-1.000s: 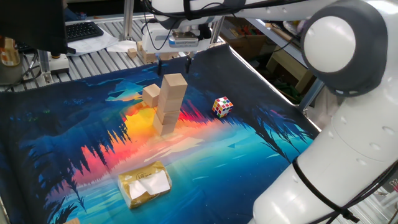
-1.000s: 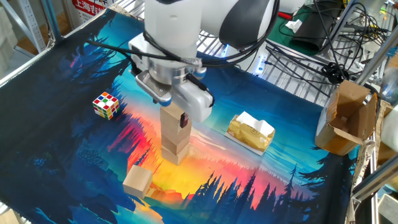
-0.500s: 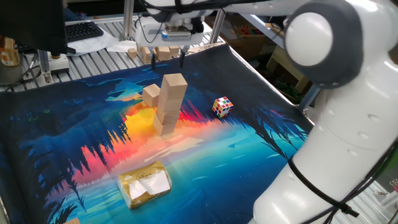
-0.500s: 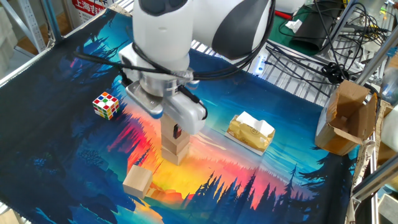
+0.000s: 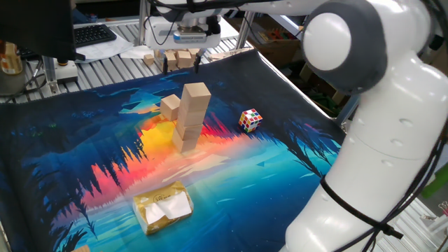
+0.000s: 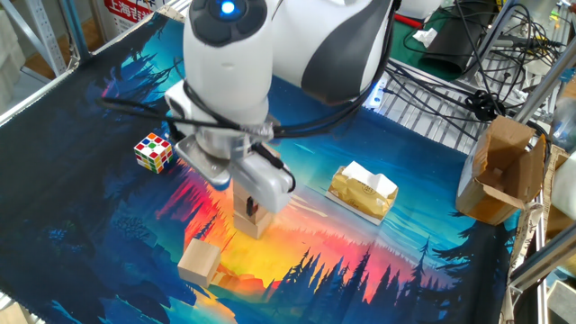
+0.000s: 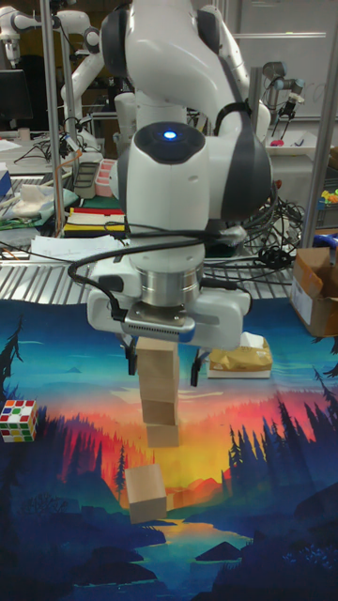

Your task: Stack the blocks in a vertical line of five

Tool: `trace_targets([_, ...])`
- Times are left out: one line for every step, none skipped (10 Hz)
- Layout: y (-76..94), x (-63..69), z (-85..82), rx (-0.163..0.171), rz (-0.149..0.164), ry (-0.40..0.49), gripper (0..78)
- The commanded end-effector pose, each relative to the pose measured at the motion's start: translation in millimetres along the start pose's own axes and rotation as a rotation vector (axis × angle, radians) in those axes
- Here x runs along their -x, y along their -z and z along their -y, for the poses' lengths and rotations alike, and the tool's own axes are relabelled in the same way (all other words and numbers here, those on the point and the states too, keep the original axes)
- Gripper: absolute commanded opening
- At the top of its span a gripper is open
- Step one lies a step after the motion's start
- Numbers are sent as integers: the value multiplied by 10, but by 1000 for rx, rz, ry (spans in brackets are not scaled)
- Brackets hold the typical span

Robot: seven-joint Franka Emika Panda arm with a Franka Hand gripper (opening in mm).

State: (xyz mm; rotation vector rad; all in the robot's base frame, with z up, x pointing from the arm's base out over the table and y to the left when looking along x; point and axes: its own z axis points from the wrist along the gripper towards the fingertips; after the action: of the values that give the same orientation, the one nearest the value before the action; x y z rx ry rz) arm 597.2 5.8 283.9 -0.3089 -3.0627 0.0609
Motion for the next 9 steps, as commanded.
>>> trace_targets([-56,101,-72,1,4,6,775])
trace_targets([-77,125,-83,0,4,11,775])
trace_targets([-99,155,-87,-1,4,17,775])
trace_targets([-105,163,-87,-2,4,19,775])
trace_targets([-135,212,-73,-2,2,32,775])
trace_targets([-159,246,-69,-2,1,35,775])
trace_targets([-174,269,-63,-2,1,37,775])
trace_targets([-205,320,-41,0,0,42,775])
trace_targets([-234,363,-20,1,0,48,775])
